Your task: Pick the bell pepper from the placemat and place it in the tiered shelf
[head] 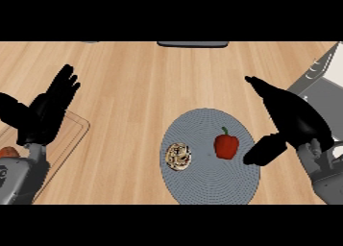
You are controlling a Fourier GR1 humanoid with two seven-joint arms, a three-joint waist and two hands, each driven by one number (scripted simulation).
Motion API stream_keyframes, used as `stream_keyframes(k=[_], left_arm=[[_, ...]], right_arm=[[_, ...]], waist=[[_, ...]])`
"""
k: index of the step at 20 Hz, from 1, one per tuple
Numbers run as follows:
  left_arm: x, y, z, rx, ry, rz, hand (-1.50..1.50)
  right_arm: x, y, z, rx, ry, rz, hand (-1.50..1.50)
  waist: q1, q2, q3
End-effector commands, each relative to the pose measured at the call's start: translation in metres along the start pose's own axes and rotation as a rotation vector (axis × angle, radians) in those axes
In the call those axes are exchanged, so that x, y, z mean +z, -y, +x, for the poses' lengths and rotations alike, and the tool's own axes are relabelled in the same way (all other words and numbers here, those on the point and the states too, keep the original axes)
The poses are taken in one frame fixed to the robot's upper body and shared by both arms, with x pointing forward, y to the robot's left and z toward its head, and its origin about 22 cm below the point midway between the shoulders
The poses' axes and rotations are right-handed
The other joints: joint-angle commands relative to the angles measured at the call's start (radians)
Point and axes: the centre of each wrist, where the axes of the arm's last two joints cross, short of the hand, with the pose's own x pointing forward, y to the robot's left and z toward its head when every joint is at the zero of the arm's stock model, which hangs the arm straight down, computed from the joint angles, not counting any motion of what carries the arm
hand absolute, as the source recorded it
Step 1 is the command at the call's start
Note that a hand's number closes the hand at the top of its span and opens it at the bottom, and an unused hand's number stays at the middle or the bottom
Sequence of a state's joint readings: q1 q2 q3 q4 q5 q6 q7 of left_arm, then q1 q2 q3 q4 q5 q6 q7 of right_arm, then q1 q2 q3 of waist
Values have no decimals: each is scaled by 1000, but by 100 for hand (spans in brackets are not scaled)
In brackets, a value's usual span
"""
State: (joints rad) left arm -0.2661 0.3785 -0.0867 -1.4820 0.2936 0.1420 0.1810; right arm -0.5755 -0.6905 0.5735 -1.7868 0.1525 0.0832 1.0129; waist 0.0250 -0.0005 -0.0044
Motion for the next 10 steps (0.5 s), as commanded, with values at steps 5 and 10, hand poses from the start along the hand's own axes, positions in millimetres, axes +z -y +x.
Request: stream_keyframes(k=[5, 10], left_arm=[[-2, -12, -7, 18, 3, 12, 0], [2, -15, -2, 20, -11, 23, 0]], right_arm=[[-23, -34, 53, 176, -135, 79, -150], [-23, -50, 49, 267, -210, 108, -150]], waist=[[-9, 3, 3], [-21, -2, 3]])
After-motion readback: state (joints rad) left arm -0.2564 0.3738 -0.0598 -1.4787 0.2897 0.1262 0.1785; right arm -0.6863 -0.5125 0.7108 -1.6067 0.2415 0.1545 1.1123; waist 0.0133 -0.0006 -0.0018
